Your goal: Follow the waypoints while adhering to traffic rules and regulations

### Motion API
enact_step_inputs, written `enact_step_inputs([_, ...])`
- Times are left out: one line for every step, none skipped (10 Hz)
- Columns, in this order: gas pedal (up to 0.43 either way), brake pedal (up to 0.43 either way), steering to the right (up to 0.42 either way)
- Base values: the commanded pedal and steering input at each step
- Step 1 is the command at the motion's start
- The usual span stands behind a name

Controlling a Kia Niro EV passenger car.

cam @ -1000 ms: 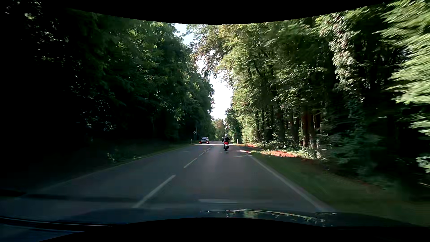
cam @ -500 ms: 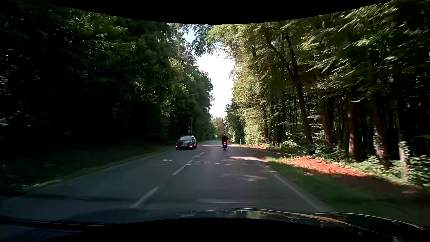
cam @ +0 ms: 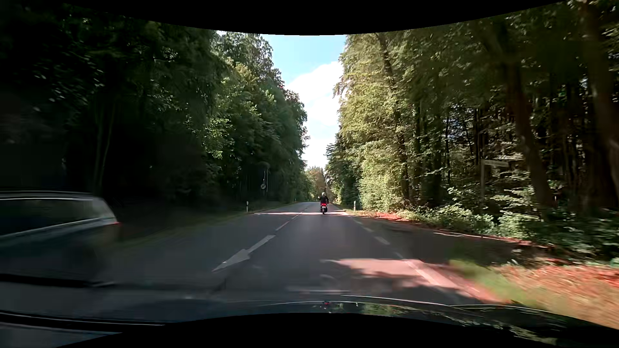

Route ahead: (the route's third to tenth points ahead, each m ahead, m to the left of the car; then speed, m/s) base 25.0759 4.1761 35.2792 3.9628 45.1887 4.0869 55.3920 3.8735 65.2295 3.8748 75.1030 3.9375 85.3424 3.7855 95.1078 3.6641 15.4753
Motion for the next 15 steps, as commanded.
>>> enact_step_inputs([0.157,0.012,-0.003])
enact_step_inputs([0.157,0.012,-0.003])
enact_step_inputs([0.157,0.012,-0.003])
enact_step_inputs([0.157,0.012,-0.003])
enact_step_inputs([0.157,0.012,-0.003])
enact_step_inputs([0.157,0.012,-0.003])
enact_step_inputs([0.169,0.012,-0.003])
enact_step_inputs([0.189,0.012,-0.003])
enact_step_inputs([0.197,0.012,-0.002])
enact_step_inputs([0.197,0.012,-0.001])
enact_step_inputs([0.197,0.012,0.000])
enact_step_inputs([0.197,0.012,0.003])
enact_step_inputs([0.209,0.012,0.003])
enact_step_inputs([0.209,0.012,0.003])
enact_step_inputs([0.209,0.012,0.003])
